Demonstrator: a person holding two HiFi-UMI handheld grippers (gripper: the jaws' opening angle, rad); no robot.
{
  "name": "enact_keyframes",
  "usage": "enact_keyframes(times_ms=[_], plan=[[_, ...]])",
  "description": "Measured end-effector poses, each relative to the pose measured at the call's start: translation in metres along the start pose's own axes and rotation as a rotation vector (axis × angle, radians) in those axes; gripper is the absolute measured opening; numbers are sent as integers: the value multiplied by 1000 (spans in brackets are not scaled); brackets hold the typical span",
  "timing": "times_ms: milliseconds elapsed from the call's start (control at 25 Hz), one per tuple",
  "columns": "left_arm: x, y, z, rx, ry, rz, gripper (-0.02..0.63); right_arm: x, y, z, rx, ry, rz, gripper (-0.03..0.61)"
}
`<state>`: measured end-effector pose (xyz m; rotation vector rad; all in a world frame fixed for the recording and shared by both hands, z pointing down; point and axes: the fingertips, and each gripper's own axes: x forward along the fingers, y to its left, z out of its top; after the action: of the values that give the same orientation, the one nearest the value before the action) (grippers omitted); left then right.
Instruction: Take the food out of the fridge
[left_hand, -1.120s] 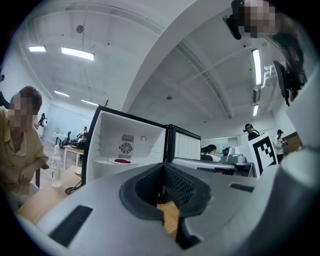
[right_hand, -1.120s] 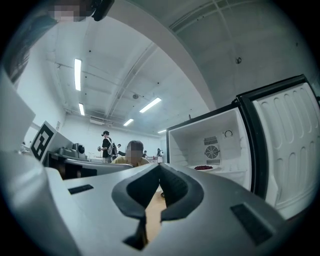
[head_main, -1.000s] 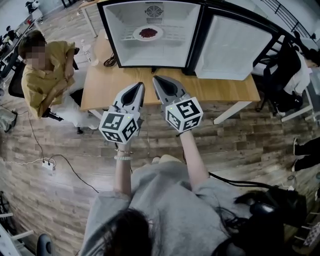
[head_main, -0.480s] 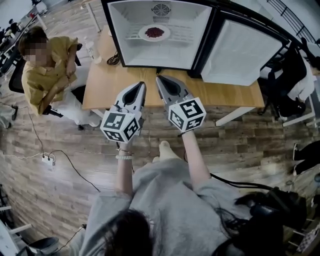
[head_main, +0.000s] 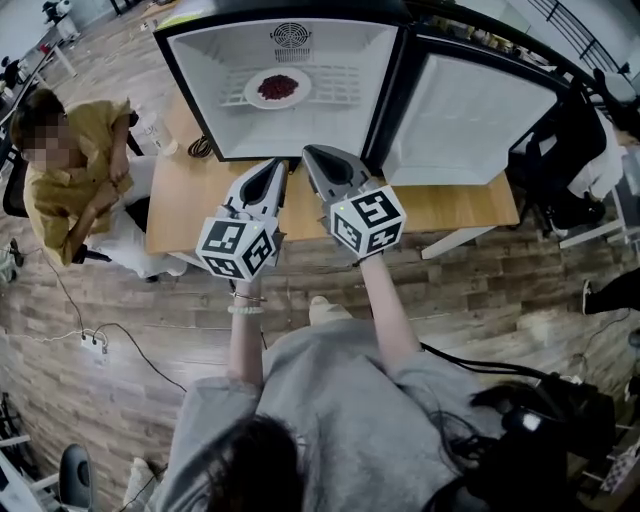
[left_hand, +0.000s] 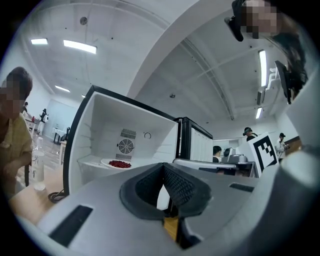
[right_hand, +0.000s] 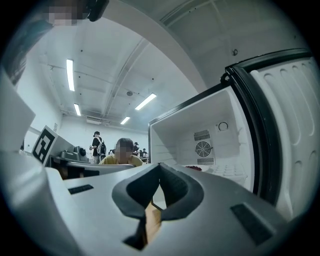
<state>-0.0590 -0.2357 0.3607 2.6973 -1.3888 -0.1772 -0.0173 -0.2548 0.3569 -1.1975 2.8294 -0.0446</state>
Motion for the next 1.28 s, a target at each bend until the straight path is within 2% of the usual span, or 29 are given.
enact_keyframes(times_ms=[240,480,640,880,1280], plan=[[14,17,-4,-16,-3,47,8,17,-19,-10,24,17,25,9],[17,38,-13,-28,34,98,8,37,-19,-23,97,41,66,9],[22,48,-14,-22,51,100,8,49,-21,-29,161,47,81,9],[31,59,-14,-17,78,84,8,59,-32,-30,238,42,44,9],[40,71,-16,-20,93,59,8,73,-49,-38,501,-15,-13,12]])
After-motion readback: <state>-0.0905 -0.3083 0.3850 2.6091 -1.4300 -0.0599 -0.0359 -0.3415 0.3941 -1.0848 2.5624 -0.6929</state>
